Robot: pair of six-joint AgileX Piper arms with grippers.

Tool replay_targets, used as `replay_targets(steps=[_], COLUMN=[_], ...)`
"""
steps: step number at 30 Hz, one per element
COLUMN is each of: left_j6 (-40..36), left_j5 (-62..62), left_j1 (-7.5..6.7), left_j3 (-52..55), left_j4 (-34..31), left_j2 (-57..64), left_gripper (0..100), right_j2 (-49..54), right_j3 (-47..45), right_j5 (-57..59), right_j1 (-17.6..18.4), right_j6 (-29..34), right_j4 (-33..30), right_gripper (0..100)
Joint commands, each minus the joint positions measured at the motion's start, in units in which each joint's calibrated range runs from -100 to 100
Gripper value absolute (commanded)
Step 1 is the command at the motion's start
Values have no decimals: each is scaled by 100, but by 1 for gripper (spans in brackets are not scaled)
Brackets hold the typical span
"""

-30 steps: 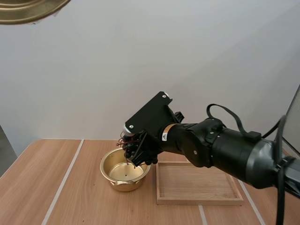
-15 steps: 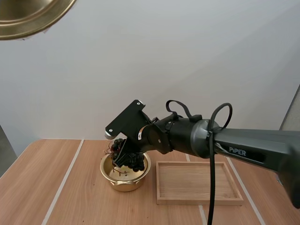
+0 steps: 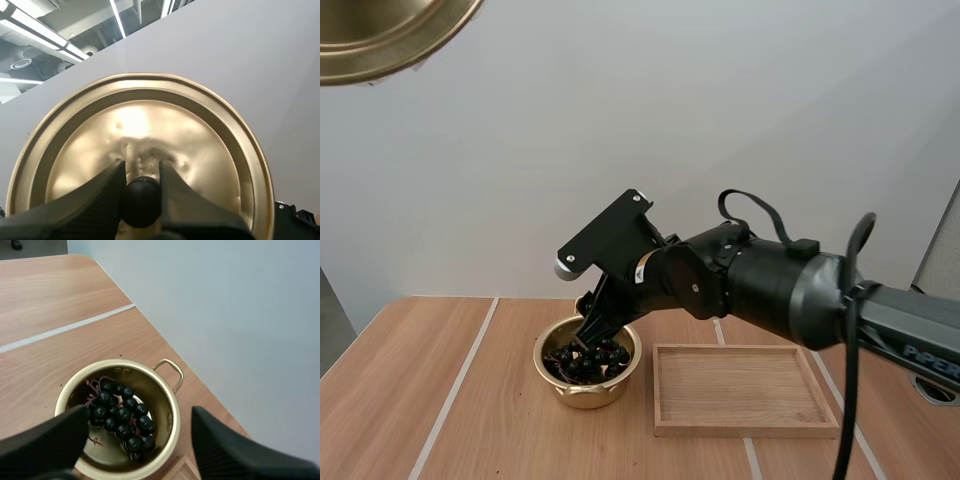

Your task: Open the lid, put the grape in the pot, and close it

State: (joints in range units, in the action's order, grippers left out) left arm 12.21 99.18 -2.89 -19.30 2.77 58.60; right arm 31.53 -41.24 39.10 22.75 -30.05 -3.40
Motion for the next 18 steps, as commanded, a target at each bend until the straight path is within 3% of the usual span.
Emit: replay_targets(steps=[1, 2, 3, 12, 18], left_j6=[-48, -48, -48, -48, 90], left_j5=[2, 2, 2, 3, -347], left_j1=[-14, -14, -14, -14, -14], left_j3=[67, 96, 171, 882, 1732], left_j4=[-55, -55, -55, -55, -44], left_j2=[-26, -26, -40, -386, -643], left_gripper=[0, 0, 0, 0, 0], right_j2=[450, 575, 735, 2319, 3597], right_j3=[38, 38, 38, 7, -292], right_j5=[697, 864, 1063, 3017, 4003], right_j1=[-4, -4, -4, -4, -18], right_j6=[-20, -20, -20, 326, 683], right_j4=[-34, -34, -34, -49, -661], right_gripper=[31, 10, 0, 0, 0])
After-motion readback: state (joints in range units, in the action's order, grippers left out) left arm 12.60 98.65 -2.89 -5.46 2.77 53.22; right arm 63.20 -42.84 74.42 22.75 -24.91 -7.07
